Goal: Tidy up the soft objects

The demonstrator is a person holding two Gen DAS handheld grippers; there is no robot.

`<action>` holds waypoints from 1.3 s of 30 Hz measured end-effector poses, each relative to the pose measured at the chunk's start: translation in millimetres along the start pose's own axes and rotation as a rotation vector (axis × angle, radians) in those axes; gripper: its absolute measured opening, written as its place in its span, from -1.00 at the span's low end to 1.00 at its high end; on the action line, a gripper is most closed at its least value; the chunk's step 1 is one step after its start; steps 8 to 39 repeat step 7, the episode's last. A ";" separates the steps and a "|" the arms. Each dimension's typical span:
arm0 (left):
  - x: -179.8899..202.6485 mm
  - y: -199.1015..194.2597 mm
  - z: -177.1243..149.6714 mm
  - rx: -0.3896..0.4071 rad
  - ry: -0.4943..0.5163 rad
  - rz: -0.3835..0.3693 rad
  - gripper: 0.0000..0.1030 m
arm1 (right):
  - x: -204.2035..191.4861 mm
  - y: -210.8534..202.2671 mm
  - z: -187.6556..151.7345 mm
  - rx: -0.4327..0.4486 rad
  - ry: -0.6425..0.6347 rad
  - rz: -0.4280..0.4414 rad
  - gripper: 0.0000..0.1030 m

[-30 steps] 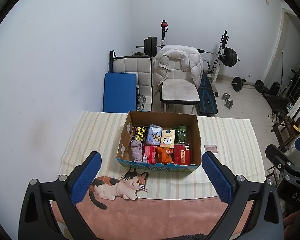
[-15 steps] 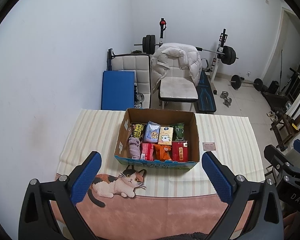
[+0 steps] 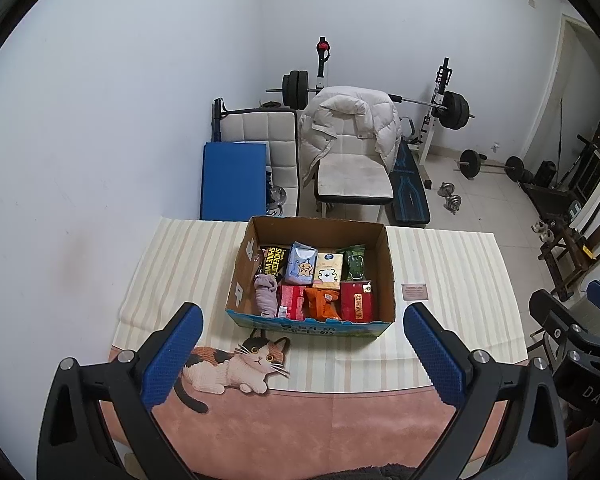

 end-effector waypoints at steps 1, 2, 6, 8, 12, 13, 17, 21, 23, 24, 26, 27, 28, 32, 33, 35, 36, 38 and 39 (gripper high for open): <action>0.2 -0.2 -0.3 -0.001 -0.001 0.000 1.00 | 0.2 -0.2 -0.2 0.001 0.000 0.000 1.00; 0.8 -0.3 -0.7 -0.002 -0.002 -0.001 1.00 | 0.2 -0.1 0.0 0.001 -0.002 -0.001 1.00; 2.0 -0.9 -0.7 -0.003 0.001 -0.001 1.00 | 3.3 -2.1 -3.1 -0.003 0.006 -0.004 1.00; 2.3 -1.1 -1.0 -0.003 0.000 -0.001 1.00 | 4.3 -2.4 -3.0 -0.004 0.010 -0.005 1.00; 2.3 -1.1 -1.0 -0.003 0.000 -0.001 1.00 | 4.3 -2.4 -3.0 -0.004 0.010 -0.005 1.00; 2.3 -1.1 -1.0 -0.003 0.000 -0.001 1.00 | 4.3 -2.4 -3.0 -0.004 0.010 -0.005 1.00; 2.3 -1.1 -1.0 -0.003 0.000 -0.001 1.00 | 4.3 -2.4 -3.0 -0.004 0.010 -0.005 1.00; 2.3 -1.1 -1.0 -0.003 0.000 -0.001 1.00 | 4.3 -2.4 -3.0 -0.004 0.010 -0.005 1.00; 2.3 -1.1 -1.0 -0.003 0.000 -0.001 1.00 | 4.3 -2.4 -3.0 -0.004 0.010 -0.005 1.00; 2.3 -1.1 -1.0 -0.003 0.000 -0.001 1.00 | 4.3 -2.4 -3.0 -0.004 0.010 -0.005 1.00; 2.3 -1.1 -1.0 -0.003 0.000 -0.001 1.00 | 4.3 -2.4 -3.0 -0.004 0.010 -0.005 1.00; 2.3 -1.1 -1.0 -0.003 0.000 -0.001 1.00 | 4.3 -2.4 -3.0 -0.004 0.010 -0.005 1.00; 2.3 -1.1 -1.0 -0.003 0.000 -0.001 1.00 | 4.3 -2.4 -3.0 -0.004 0.010 -0.005 1.00; 2.3 -1.1 -1.0 -0.003 0.000 -0.001 1.00 | 4.3 -2.4 -3.0 -0.004 0.010 -0.005 1.00; 2.3 -1.1 -1.0 -0.003 0.000 -0.001 1.00 | 4.3 -2.4 -3.0 -0.004 0.010 -0.005 1.00; 2.3 -1.1 -1.0 -0.003 0.000 -0.001 1.00 | 4.3 -2.4 -3.0 -0.004 0.010 -0.005 1.00; 2.3 -1.1 -1.0 -0.003 0.000 -0.001 1.00 | 4.3 -2.4 -3.0 -0.004 0.010 -0.005 1.00; 2.3 -1.1 -1.0 -0.003 0.000 -0.001 1.00 | 4.3 -2.4 -3.0 -0.004 0.010 -0.005 1.00; 2.3 -1.1 -1.0 -0.003 0.000 -0.001 1.00 | 4.3 -2.4 -3.0 -0.004 0.010 -0.005 1.00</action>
Point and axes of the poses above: each gripper's, at about its wrist camera, not at the fingertips, and y roughly the way its jaws point, x to its right, z to its top, the point moved 7 cm from there along y, roughly the way its jaws point, and after that the axes turned 4 degrees about x, right-handed, at the moved point
